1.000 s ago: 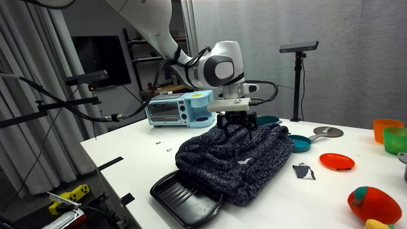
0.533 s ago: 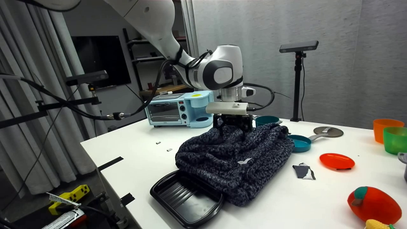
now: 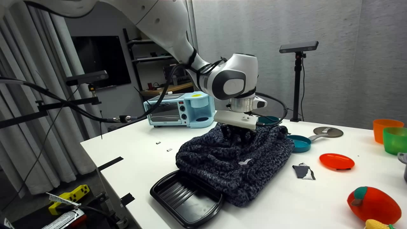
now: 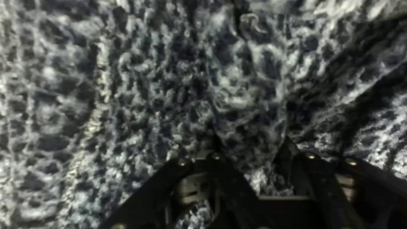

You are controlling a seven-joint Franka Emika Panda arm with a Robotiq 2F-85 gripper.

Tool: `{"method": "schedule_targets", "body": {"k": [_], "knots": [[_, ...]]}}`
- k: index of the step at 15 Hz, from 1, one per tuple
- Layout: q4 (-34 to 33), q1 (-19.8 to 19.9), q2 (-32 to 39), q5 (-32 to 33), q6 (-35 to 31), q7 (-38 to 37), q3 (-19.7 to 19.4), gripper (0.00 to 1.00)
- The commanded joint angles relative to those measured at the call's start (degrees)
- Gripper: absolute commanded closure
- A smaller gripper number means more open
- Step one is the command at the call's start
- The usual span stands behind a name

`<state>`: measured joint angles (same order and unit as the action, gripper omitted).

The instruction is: Unfold the fleece blanket once from right to left

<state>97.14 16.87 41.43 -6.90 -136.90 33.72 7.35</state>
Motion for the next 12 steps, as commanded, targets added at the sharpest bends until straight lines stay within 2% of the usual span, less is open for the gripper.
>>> {"method": "schedule_targets", "body": {"k": [1, 2, 3, 12], "knots": [[-2.6, -1.6, 1.4, 0.4, 1.8, -1.8, -0.8, 0.91], [-2.5, -2.6, 1.0, 1.1, 1.4, -2.5, -1.0, 0.98], [-2.4, -3.5, 0.8, 1.7, 1.3, -3.0, -1.1, 1.0], [-4.0, -15.7, -0.6, 11.4, 0.6, -11.3, -1.5, 0.99]]}}
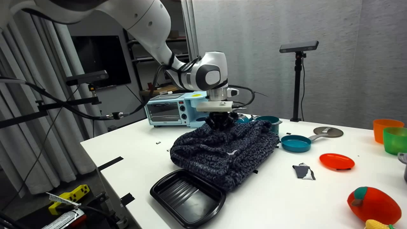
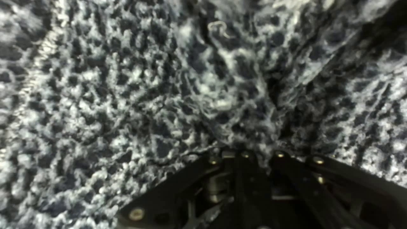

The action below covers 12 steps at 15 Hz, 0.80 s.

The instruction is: Unfold the fleece blanket once from right to left

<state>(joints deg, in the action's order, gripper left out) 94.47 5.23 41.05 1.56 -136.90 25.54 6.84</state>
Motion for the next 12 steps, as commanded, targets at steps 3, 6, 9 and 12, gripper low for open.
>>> {"method": "schedule_targets", "body": {"k": [3, 6, 9, 12], "knots": [[-1.3, -8.4, -1.1, 6.3, 0.8, -7.2, -2.0, 0.99], [-0.2, -12.0, -2.9, 10.3, 1.4, -11.1, -3.4, 0.99], [1.4, -13.9, -5.0, 12.9, 2.2, -13.0, -4.0, 0.99], [2.9, -14.0, -6.3, 12.2, 3.5, -12.0, -2.5, 0.99]]}}
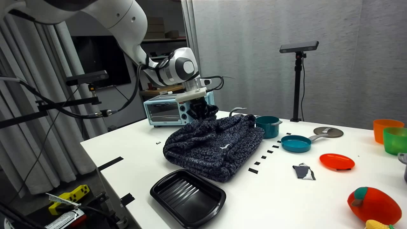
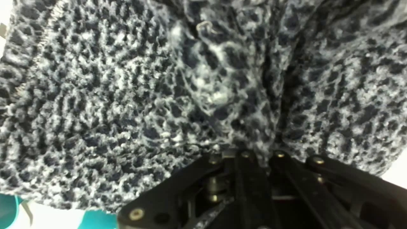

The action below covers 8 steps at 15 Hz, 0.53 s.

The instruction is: Unfold the fleece blanket once from right to left

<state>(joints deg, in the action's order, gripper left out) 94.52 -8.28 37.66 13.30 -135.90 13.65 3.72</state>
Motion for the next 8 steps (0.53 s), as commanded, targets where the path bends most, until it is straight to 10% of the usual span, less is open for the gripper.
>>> {"method": "schedule_targets", "body": {"k": [1, 8], "knots": [[3.3, -0.5, -3.1, 0.0, 3.1, 0.3, 1.3, 0.99], [4.7, -1.3, -2.7, -0.3, 3.4, 1.8, 4.5, 0.99]]}}
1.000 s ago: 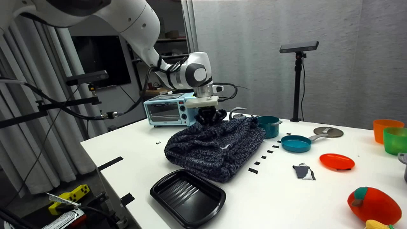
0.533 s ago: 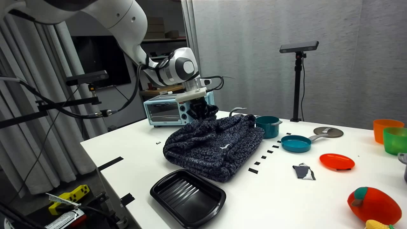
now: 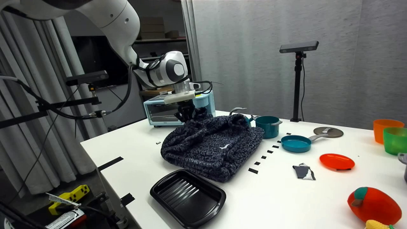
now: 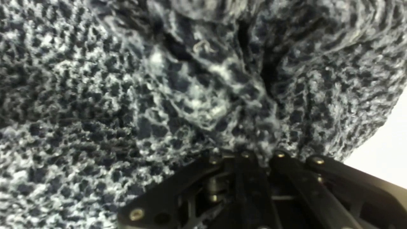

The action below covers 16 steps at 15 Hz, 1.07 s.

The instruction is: Unfold the fleece blanket once from right to left

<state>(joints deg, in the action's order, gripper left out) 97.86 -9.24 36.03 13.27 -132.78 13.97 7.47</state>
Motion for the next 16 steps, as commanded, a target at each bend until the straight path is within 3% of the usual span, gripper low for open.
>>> {"method": "schedule_targets", "body": {"k": [1, 10, 12, 16], "knots": [[1.1, -0.5, -0.9, -0.2, 0.3, 1.7, 0.9, 0.99], [0.4, -1.6, 0.0, 0.5, -0.4, 1.6, 0.7, 0.99], [0.3, -1.5, 0.1, 0.3, 0.1, 1.8, 0.7, 0.68], [0.1, -1.5, 0.1, 0.5, 0.5, 1.5, 0.4, 0.38]]}}
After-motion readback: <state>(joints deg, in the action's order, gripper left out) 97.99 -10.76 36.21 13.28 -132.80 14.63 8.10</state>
